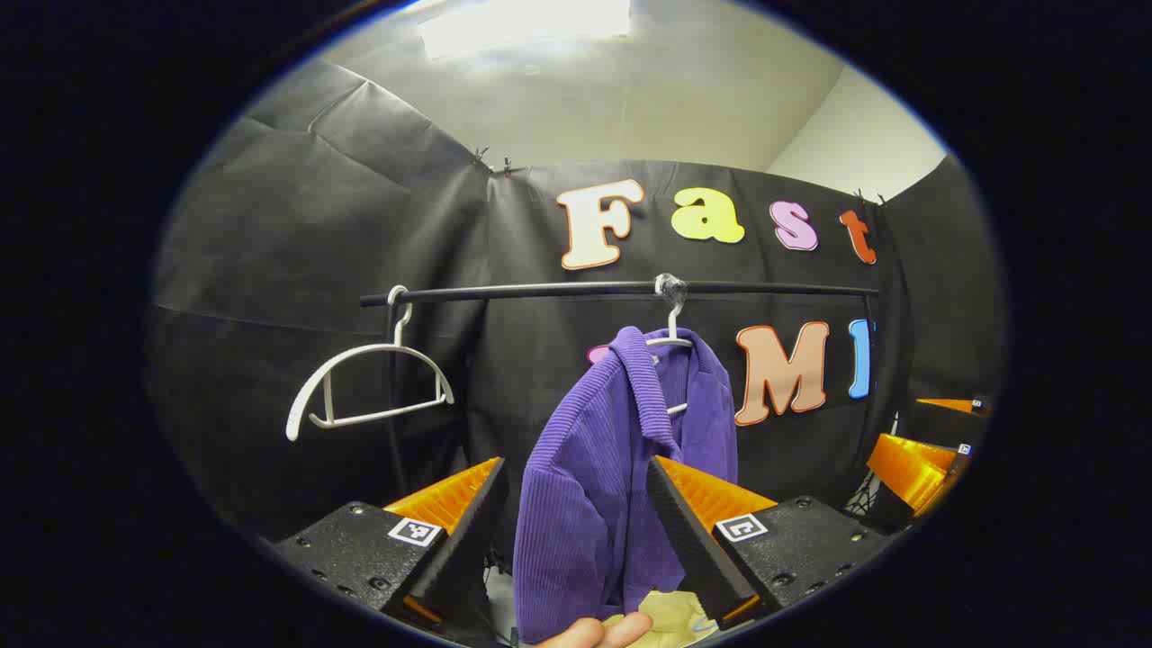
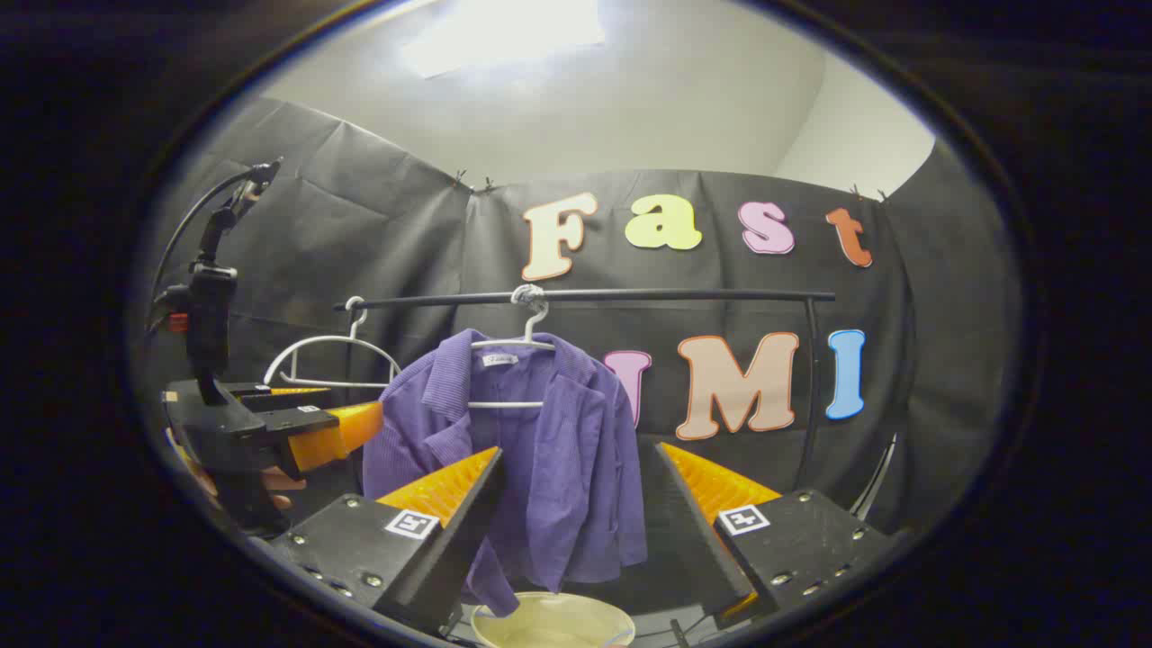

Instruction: Grasp the clothes on the hanger with both hands and then place them into the laundry hamper below.

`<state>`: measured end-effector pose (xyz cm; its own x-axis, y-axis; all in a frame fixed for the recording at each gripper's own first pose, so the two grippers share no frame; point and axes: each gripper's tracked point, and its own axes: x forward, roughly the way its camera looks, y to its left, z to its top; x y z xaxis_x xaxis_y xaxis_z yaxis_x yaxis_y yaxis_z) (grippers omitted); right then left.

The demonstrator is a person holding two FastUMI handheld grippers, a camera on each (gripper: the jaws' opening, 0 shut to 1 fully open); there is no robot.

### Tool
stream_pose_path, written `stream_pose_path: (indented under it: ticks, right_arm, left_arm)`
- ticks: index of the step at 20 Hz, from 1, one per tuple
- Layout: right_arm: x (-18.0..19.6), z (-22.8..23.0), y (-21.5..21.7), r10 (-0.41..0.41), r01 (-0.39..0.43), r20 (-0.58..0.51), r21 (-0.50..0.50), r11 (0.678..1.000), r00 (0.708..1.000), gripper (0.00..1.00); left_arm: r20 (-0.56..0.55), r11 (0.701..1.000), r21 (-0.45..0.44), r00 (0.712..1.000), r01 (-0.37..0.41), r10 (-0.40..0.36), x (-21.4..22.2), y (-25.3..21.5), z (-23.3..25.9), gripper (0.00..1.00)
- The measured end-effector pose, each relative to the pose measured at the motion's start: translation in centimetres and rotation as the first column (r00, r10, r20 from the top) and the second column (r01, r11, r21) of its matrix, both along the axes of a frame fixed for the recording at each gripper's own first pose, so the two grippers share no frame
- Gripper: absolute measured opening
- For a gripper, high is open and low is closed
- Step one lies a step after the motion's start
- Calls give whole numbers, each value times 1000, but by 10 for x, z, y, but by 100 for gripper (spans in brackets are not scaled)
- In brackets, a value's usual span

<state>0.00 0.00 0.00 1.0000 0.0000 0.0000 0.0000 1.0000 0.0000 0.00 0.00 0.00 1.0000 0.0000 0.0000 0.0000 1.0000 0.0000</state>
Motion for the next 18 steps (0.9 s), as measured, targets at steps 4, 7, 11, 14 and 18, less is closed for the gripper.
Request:
stream_pose_path:
  ticks: [4, 7, 11, 14, 18]
  right_arm:
    - [-4, 8, -8, -5, 4, 23, 31, 1000, 1000, 97]
    - [-5, 7, -9, 12, -13, 12, 31, 999, 1000, 97]
    - [-5, 6, -22, 4, -4, 2, 18, 1000, 1000, 97]
    - [-3, 1, -22, 15, -15, -14, 24, 1000, 1000, 97]
    - [9, -13, -26, 22, -21, -33, 20, 1000, 999, 97]
  left_arm:
    - [10, 1000, -9, 1000, 2, -1, -3, 1, 7, 95]
    - [23, 1000, 8, 1000, 6, -6, -7, -4, 10, 92]
    - [45, 1000, 27, 999, 15, -16, -13, -19, 9, 94]
    - [39, 999, 33, 999, 9, -11, -12, -27, 6, 92]
    - [37, 1000, 23, 999, 17, -18, -7, -41, 0, 93]
